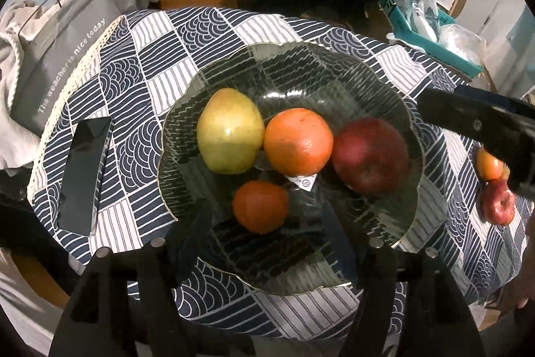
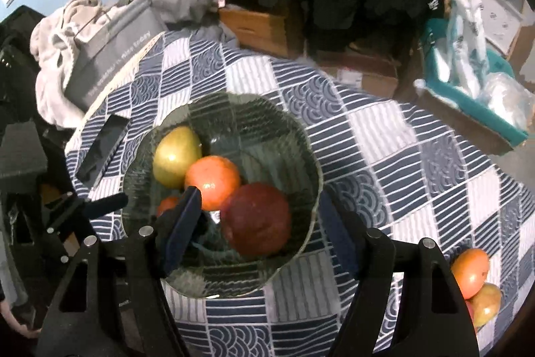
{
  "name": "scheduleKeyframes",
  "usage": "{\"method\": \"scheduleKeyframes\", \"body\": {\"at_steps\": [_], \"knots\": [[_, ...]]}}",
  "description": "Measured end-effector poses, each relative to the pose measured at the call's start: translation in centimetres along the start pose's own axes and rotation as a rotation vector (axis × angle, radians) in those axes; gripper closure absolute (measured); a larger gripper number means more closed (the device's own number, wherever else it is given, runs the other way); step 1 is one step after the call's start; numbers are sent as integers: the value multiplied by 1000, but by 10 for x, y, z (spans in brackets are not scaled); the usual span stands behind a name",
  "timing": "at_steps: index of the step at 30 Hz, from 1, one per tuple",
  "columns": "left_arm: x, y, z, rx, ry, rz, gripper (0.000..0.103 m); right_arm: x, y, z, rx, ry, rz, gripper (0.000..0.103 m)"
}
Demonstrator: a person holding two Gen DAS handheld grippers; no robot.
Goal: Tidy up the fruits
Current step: 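Release the tangerine with the left tool while the right tool releases the apple onto the plate, then withdraw both open tools from the plate back toward the fruit pile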
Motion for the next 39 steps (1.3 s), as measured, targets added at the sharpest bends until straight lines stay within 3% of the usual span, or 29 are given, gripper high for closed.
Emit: {"method": "scheduleKeyframes", "body": {"at_steps": [10,39], "knots": [[17,17,31,84,8,-36,26,26,10,40,85,-137,23,29],[88,46,105,256,-76,-86,18,98,-1,171,286,-323,-68,23]]}}
Point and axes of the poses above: each gripper's, at about its wrist camera, not at the fingertips, and z roughly against the way its jaws point, x to its right, y to its top, the point moved 10 cm from there along -z, roughly the way its jaws point, and after that the axes turned 4 degrees about x, right-handed, at the moved point
